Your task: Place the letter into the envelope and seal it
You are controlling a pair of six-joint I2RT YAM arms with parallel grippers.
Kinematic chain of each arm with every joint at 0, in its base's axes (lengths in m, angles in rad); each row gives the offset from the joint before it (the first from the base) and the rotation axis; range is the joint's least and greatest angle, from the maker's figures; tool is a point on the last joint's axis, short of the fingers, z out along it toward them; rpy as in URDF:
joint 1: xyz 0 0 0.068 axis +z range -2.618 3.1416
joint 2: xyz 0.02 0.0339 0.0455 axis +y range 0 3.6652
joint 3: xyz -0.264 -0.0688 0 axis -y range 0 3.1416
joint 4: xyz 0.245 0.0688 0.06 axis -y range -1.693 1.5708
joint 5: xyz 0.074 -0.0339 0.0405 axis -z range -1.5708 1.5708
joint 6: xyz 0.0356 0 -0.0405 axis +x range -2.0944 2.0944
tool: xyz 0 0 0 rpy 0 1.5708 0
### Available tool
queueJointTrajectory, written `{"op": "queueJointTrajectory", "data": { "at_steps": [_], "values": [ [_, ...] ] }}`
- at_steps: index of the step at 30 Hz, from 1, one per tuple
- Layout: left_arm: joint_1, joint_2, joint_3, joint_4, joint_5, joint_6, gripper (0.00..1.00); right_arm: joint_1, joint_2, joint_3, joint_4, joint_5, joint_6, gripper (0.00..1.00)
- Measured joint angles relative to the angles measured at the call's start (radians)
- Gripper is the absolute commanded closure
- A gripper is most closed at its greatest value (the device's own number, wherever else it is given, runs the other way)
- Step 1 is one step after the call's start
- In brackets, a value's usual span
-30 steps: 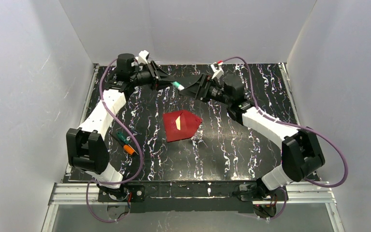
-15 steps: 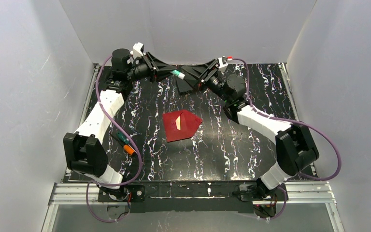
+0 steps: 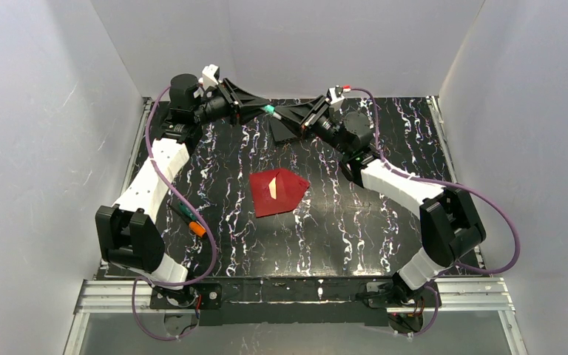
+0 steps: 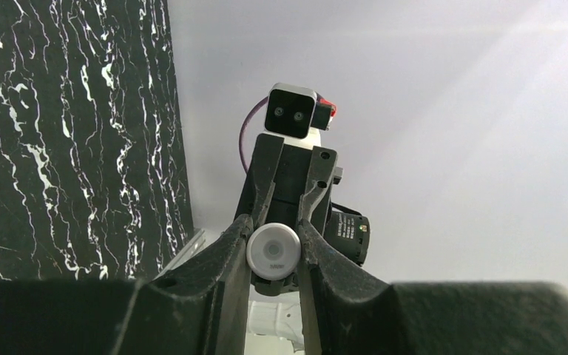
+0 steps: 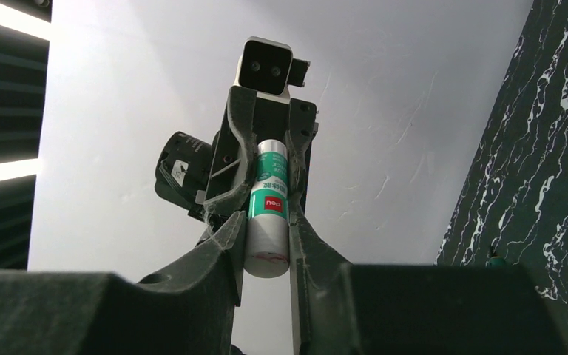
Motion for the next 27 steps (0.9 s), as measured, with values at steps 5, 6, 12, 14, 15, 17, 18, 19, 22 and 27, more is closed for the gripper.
{"op": "queueJointTrajectory", "data": {
  "at_steps": [5, 6, 12, 14, 15, 17, 18, 19, 22, 27],
  "values": [
    [0.0, 0.0, 0.0, 0.0, -0.003, -0.022, 1.0, -0.002, 0.004, 0.017, -0.012, -0.02, -0.029, 0.99],
    [0.001, 0.0, 0.0, -0.001, -0.003, -0.021, 1.0, -0.003, 0.004, 0.018, -0.014, -0.026, -0.038, 0.99],
    [0.026, 0.0, -0.016, -0.011, 0.042, -0.042, 1.0, -0.019, 0.004, 0.023, -0.026, -0.095, -0.107, 0.99],
    [0.037, 0.0, -0.035, -0.011, 0.072, -0.047, 1.0, -0.028, 0.005, 0.023, -0.042, -0.139, -0.137, 0.99],
    [0.042, 0.0, -0.046, -0.012, 0.089, -0.05, 1.0, -0.032, 0.005, 0.023, -0.052, -0.158, -0.151, 0.99],
    [0.048, 0.0, -0.066, -0.014, 0.115, -0.055, 1.0, -0.043, 0.006, 0.023, -0.07, -0.201, -0.183, 0.99],
    [0.049, 0.0, -0.073, -0.015, 0.125, -0.058, 1.0, -0.048, 0.006, 0.023, -0.076, -0.22, -0.196, 0.99],
    [0.049, 0.0, -0.077, -0.017, 0.132, -0.059, 1.0, -0.053, 0.006, 0.024, -0.08, -0.238, -0.208, 0.99],
    [0.112, 0.0, -0.083, -0.013, 0.092, -0.065, 1.0, -0.1, 0.006, 0.025, -0.082, -0.308, -0.238, 0.99],
    [0.222, 0.002, -0.084, -0.006, 0.017, -0.063, 1.0, -0.177, 0.006, 0.025, -0.087, -0.378, -0.279, 0.99]
  ]
}}
